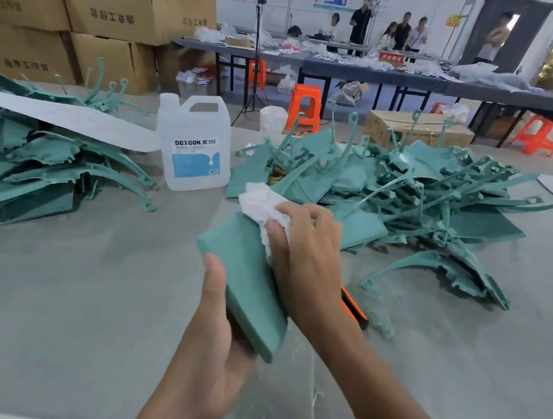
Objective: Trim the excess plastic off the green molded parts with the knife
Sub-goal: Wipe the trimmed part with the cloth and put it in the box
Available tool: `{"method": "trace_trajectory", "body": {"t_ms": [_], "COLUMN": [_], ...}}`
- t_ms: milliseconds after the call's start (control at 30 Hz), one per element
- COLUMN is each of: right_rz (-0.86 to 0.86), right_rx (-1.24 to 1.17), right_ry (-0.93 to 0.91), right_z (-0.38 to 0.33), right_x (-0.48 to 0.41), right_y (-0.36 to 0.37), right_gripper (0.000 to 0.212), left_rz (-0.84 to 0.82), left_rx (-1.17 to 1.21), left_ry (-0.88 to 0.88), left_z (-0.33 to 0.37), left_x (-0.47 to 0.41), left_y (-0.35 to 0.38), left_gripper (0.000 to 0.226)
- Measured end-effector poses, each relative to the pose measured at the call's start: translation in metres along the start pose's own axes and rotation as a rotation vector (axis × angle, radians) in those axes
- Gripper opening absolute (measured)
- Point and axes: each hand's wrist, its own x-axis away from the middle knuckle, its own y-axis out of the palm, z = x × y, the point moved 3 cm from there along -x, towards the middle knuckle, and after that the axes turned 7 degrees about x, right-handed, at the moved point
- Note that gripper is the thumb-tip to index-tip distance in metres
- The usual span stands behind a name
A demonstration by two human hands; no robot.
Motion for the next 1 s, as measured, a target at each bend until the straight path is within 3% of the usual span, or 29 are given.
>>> {"method": "trace_trajectory", "body": {"t_ms": [100,233,300,367,433,467,567,633,733,833,900,1000], "right_rz": [-0.074,-0.281,-0.342,-0.332,-0.233,-0.157,-0.096,-0.226,-0.333,-0.165,-0.036,-0.019], "right_rx": [-0.037,-0.387,-0.583,-0.831,-0.971,-1.001,-1.240,-1.410,-1.168,-0.963,-0.851,-0.628], "right_ry": [0.124,0.082,0.204,0.343,0.409,0.451,0.614,0.669,0.662,0.747,0.662,0.405], "right_z": [0.009,-0.014,-0.019,-0.022,-0.020,-0.015,0.007,0.012,0.023,0.048,0.056,0.036], "right_x": [-0.002,0.057,0.067,0.064,0.053,0.046,0.042,0.048,0.062,0.051,0.028,0.007], "right_y": [0.004,0.006,0.000,-0.006,-0.016,-0.021,-0.025,-0.023,-0.017,-0.034,-0.046,-0.041], "right_gripper": [0.026,0.021,0.032,0.048,0.041,0.033,0.033,0.037,0.046,0.060,0.059,0.055], "left_rz": [0.010,0.186,0.170,0.122,0.124,0.139,0.202,0.075,0.041,0.100,0.045,-0.160], "left_rx": [-0.041,-0.051,-0.038,-0.299,-0.746,-0.826,-0.586,-0.324,-0.135,-0.166,-0.203,-0.188], "left_ry": [0.004,0.025,0.028,0.140,0.384,0.474,0.507,0.297,0.105,0.096,-0.014,-0.172], "left_z": [0.000,0.007,0.013,0.016,0.014,0.014,0.019,0.016,0.015,0.021,0.016,-0.001], "left_x": [0.000,-0.015,-0.019,-0.014,-0.006,-0.002,0.001,-0.004,0.000,0.007,0.012,0.019], "left_y": [0.000,-0.008,-0.012,-0.010,-0.010,-0.007,-0.004,-0.001,0.003,-0.004,-0.003,0.013], "left_gripper": [0.075,0.081,0.068,0.036,0.050,0.063,0.087,0.060,0.026,0.027,0.033,0.034]}}
